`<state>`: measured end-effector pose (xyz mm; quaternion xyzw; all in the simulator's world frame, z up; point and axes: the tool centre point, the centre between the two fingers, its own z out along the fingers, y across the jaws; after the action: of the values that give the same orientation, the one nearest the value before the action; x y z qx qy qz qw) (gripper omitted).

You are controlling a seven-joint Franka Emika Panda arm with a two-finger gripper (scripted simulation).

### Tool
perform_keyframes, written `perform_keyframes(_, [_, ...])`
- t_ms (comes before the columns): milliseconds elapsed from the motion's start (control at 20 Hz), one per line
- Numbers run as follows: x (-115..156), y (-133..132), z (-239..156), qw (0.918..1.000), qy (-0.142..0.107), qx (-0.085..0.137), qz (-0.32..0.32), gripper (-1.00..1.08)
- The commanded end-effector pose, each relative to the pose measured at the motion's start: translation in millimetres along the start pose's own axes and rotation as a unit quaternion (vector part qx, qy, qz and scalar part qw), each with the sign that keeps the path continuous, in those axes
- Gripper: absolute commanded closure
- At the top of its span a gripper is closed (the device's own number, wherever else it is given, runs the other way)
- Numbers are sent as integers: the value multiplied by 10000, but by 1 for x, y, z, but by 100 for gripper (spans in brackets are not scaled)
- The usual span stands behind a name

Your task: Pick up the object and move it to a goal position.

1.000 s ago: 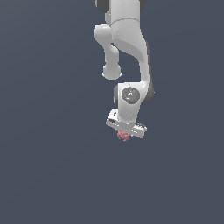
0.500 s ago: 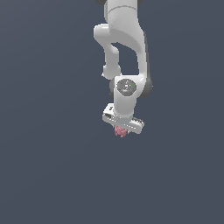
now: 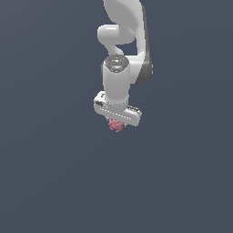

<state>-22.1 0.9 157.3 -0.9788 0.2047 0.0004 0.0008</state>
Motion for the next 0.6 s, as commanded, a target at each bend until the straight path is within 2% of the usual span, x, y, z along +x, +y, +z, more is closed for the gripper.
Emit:
perform_keyframes(0, [1,17,-28,10000,2,4,2,108])
perform_keyframes(550, [9,89,-150,10000,-1,7,7,108])
